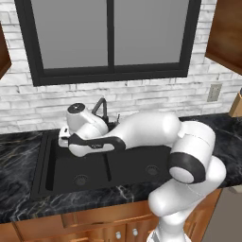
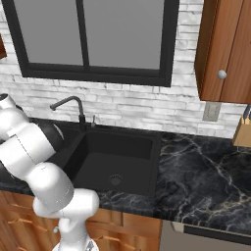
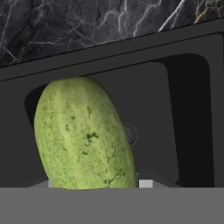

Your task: Turn on the sink faucet. Then move the cucumber from the counter to the sink. Turn off the sink. Move the vegetable from the sink to the pot next to the stove. Finally move the pot to the rear left burner.

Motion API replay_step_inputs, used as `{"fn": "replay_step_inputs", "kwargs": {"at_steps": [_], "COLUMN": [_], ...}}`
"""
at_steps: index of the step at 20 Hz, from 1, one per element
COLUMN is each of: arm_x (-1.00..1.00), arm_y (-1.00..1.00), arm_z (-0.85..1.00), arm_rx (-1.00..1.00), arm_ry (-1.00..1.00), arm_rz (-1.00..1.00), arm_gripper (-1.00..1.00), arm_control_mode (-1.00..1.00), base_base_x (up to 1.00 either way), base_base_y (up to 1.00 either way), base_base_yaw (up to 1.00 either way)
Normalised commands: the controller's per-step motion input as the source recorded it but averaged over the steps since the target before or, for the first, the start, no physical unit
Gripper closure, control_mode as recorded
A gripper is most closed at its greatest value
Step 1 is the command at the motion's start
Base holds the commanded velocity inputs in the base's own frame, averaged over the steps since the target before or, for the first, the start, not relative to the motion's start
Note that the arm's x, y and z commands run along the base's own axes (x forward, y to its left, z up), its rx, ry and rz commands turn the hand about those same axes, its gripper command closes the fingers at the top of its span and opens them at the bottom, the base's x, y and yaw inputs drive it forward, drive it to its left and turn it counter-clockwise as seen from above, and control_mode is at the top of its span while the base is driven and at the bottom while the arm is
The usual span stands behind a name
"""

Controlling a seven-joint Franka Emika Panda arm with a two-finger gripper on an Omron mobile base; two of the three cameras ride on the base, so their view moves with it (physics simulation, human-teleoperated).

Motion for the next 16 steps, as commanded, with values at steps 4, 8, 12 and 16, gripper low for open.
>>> {"fn": "replay_step_inputs", "kwargs": {"at_steps": [4, 8, 12, 16], "arm_x": [0.0, -0.25, 0.0, 0.0], "arm_y": [0.0, 0.0, 0.0, 0.0], "arm_z": [0.0, 0.0, 0.0, 0.0], "arm_rx": [0.0, 0.0, 0.0, 0.0], "arm_ry": [0.0, -0.07, 0.0, 0.0], "arm_rz": [0.0, 0.0, 0.0, 0.0], "arm_gripper": [1.0, 1.0, 1.0, 1.0], "arm_control_mode": [-1.0, -1.0, 1.0, 1.0], "base_base_x": [0.0, 0.0, -0.49, -0.31], "base_base_y": [0.0, 0.0, -0.06, -0.1], "base_base_yaw": [0.0, 0.0, -0.14, -0.33]}}
